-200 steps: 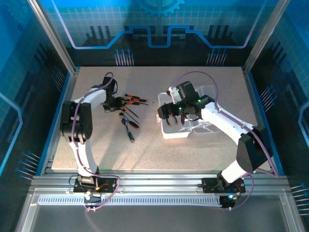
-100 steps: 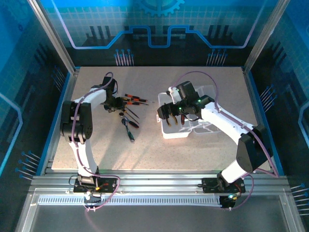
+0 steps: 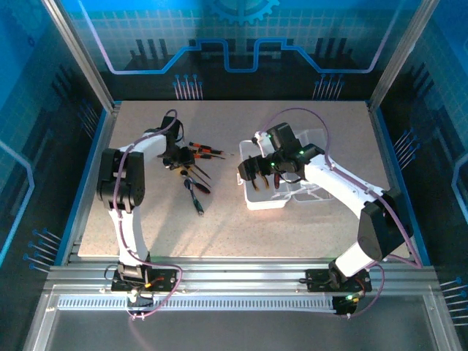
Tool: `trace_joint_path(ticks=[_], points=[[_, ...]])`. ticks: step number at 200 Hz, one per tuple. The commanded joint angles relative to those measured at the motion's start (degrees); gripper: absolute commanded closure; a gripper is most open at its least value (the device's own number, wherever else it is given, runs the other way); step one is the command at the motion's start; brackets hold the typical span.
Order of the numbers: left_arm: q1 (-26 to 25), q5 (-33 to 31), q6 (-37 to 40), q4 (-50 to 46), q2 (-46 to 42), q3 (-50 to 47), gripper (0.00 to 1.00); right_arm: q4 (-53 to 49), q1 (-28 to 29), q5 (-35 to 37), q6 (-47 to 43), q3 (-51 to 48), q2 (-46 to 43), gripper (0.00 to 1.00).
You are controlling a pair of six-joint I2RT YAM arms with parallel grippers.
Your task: Pack the tool kit
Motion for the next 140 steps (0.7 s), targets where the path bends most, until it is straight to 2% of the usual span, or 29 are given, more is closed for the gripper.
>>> trace_joint_path(ticks=[1, 18, 62, 140], points=[[-0.1, -1.0, -0.6, -1.2, 1.4, 1.5, 0.54, 0.0, 0.8, -1.4, -1.2, 0.9, 0.8, 0.0], [-0.1, -1.8, -0.4, -2.2, 2.1, 1.7, 0.56, 0.0, 0.8, -1.4, -1.3, 0.8, 0.8, 0.0], [-0.1, -1.0, -0.4, -3.0, 2.7, 2.1, 0.7, 0.3, 0.8, -1.6, -1.3, 0.7, 0.9, 0.0], [-0.8, 1.3, -1.1, -2.2, 2.9, 0.3, 0.79, 0.3, 0.8, -2.2, -1.5, 1.4, 1.5, 0.0]])
